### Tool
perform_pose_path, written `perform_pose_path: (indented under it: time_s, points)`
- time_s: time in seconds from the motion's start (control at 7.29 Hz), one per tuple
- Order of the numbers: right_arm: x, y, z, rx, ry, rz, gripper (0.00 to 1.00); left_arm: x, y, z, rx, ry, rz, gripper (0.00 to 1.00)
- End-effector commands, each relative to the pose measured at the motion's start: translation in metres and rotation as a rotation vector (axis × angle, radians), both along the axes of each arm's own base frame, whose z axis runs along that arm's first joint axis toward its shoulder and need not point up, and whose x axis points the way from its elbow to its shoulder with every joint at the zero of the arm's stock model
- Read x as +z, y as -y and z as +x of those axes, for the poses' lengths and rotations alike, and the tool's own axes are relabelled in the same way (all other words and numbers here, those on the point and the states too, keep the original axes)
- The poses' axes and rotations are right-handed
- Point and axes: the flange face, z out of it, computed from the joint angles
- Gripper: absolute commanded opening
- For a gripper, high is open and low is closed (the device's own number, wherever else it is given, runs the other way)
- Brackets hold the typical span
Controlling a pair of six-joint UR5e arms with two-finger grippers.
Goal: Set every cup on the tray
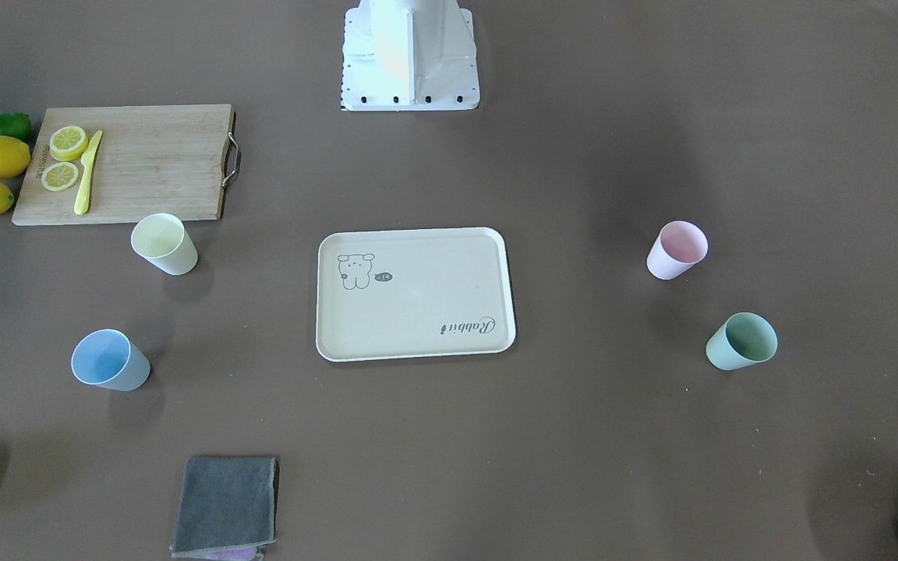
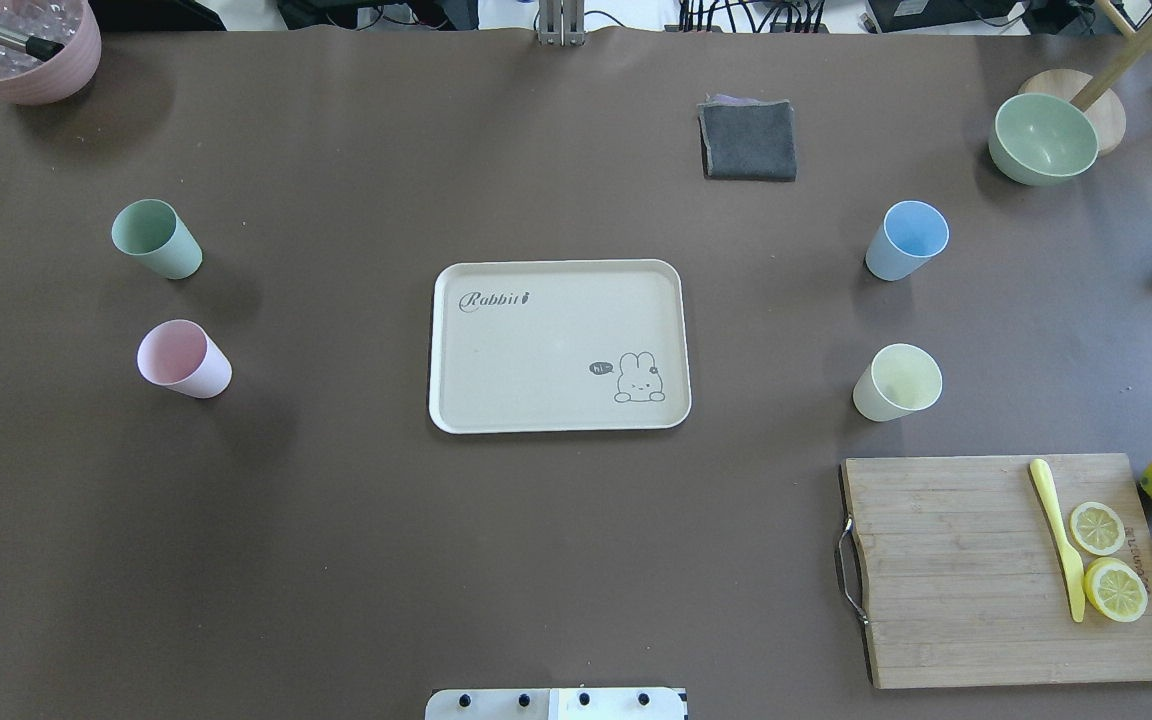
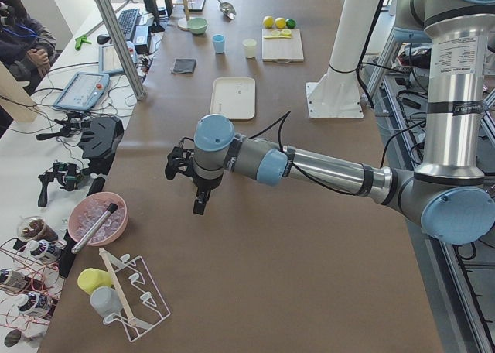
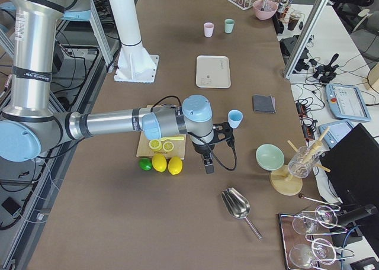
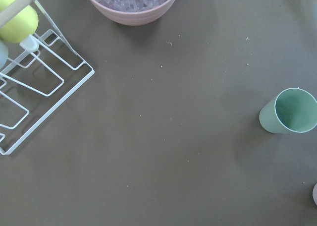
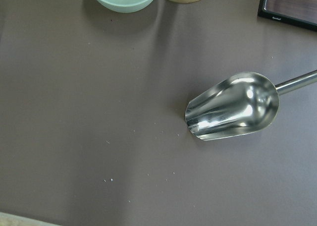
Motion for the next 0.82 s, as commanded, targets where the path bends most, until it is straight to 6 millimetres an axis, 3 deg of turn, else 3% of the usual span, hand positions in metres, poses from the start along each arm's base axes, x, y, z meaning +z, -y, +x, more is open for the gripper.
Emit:
perform_pose_path:
  time_s: [0.0,0.14,0.27,0.41,0.55,0.69]
  points:
    - [-0.052,0.043,-0.017,0.127,0.081,-0.051,1.00,-0.015,0.010,0.007,0.009,-0.027,0.100,0.99]
    - [-0.071,0.072,-0.049,0.158,0.103,-0.103,1.00,-0.028,0.040,0.032,0.053,-0.029,0.122,0.98]
    - [-0.088,0.095,-0.086,0.162,0.111,-0.132,1.00,-0.009,0.049,0.052,0.058,-0.032,0.051,0.98]
    - [-0.106,0.113,-0.127,0.174,0.106,-0.156,1.00,-0.010,0.066,0.078,0.067,-0.013,0.038,0.99]
    - [-0.117,0.121,-0.166,0.176,0.065,-0.143,1.00,-0.006,0.086,0.118,0.107,-0.016,0.003,0.99]
    - [-0.116,0.132,-0.187,0.158,0.049,-0.142,1.00,-0.015,0.112,0.148,0.114,-0.026,-0.032,0.99]
